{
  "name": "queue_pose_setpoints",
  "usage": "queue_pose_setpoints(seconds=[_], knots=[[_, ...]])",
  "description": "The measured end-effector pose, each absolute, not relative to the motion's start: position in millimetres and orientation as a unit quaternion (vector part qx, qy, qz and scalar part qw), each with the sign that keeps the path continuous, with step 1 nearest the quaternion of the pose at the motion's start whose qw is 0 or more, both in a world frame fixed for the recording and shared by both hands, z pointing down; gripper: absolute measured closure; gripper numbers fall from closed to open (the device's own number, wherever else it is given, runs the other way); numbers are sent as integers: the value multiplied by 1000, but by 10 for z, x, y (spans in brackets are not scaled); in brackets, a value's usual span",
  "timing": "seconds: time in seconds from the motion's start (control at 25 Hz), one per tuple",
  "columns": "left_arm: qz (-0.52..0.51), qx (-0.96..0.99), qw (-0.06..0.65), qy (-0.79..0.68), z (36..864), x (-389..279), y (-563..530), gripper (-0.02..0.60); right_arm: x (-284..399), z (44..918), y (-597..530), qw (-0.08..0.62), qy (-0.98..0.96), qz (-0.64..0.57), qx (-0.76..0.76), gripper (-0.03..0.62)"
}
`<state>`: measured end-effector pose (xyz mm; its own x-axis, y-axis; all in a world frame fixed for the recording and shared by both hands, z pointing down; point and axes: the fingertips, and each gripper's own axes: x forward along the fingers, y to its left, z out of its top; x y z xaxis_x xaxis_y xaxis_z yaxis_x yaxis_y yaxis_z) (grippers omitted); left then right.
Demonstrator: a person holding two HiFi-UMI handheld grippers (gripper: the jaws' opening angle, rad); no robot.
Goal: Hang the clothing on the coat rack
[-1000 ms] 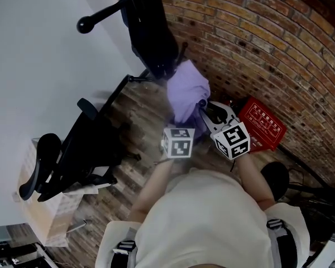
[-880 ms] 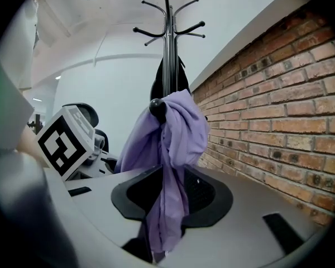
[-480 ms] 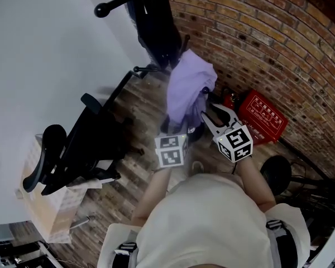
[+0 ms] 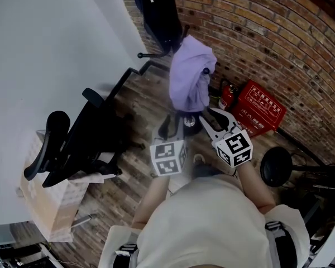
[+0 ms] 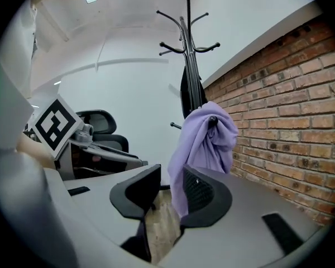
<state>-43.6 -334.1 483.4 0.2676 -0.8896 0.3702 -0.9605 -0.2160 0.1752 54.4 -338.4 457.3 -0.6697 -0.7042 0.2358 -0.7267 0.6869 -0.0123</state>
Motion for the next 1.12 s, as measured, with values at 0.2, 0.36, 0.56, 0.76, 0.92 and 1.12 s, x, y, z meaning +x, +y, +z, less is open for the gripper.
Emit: queue_pose_setpoints(seconds=[0.2,0.36,0.56,0.76,0.92,1.12], knots=[[75,775,185,-600,4708,-535,-2904,507,499,4531,-2942,107,-912,52,393,534],[63,775,184,-601,4657,-582,-2544,534,478,4489,-2558,105,-914,48,388,550],[62,779,186,-596,4647,-623,-2105,547,433,4360,-2097,96,-919,32,382,572],[52,778,191,-596,4618,-675,-1674,555,394,4234,-1709,83,-920,20,382,583],[38,775,192,-600,4575,-693,-1397,558,352,4142,-1422,73,-925,12,372,589],[30,771,186,-609,4511,-714,-1127,560,304,4071,-1138,67,-930,-4,360,592]])
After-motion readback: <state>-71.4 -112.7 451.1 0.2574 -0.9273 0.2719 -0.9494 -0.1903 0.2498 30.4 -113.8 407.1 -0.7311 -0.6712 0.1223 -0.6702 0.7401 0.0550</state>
